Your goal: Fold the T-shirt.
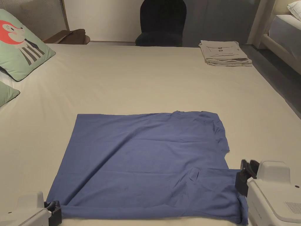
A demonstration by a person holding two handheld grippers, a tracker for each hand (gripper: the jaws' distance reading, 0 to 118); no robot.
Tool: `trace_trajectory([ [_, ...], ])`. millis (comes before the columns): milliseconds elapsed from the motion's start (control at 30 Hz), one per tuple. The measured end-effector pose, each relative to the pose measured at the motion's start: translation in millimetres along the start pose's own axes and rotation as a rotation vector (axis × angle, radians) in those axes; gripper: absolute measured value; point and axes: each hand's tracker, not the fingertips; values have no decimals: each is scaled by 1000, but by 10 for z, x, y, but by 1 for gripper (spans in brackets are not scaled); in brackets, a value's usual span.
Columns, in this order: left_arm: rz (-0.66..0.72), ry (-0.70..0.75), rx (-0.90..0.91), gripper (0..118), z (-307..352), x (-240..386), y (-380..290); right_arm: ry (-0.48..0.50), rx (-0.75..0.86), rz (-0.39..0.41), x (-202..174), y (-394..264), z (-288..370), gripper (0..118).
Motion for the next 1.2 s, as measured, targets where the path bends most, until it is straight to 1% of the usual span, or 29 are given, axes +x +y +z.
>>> trace_trajectory([
  [33, 4, -3, 4, 5, 1, -3, 1, 4, -52, 7, 32, -106, -45, 70],
  [100, 12, -5, 6, 4, -2, -7, 3, 2, -149, 0, 60, -290, -110, 104],
  [133, 13, -6, 2, 4, -4, -5, 2, 16, -190, -13, 68, -389, -146, 107],
  [200, 11, -4, 0, 4, -2, 6, -5, 36, -235, -42, 68, -543, -169, 106],
  [300, 12, -4, 0, 4, 13, 17, -9, 35, -302, -45, 34, -730, -268, 105],
  [333, 14, -5, 0, 4, 5, 1, -11, 34, -312, -41, 21, -770, -295, 103],
  [367, 14, -7, -3, 4, 6, -9, -7, 37, -314, -41, 10, -794, -314, 95],
  [400, 16, -8, -1, 4, 16, -11, -4, 45, -321, -39, 2, -816, -328, 68],
  [433, 19, -10, 0, 4, 23, -14, 0, 53, -320, -41, 0, -819, -326, 34],
  [467, 22, -11, 1, 4, 43, -5, 8, 59, -315, -43, -5, -816, -315, 6],
  [567, 32, -14, 7, 4, 87, 5, 36, 47, -306, -37, -23, -803, -290, 6],
  [600, 36, -15, 10, 4, 89, -2, 50, 68, -292, -55, -6, -782, -266, 5],
  [667, 38, -18, 17, 4, 105, 3, 97, 58, -265, -87, 10, -728, -236, 5],
  [733, 41, -21, 29, 4, 116, 7, 160, 61, -241, -83, 28, -623, -194, 5],
  [800, 42, -26, 51, 4, 125, 14, 248, 68, -194, -102, 31, -496, -169, 5],
  [900, 48, -24, 79, 4, 63, 15, 427, 67, -136, -106, 13, -279, -205, 5],
  [1033, 45, -18, 128, 4, -77, 39, 731, 77, -87, -123, -34, 19, -435, 5],
  [1200, 13, 2, 164, 4, -361, 105, 1135, 74, -42, -97, -146, 320, -834, 5],
])
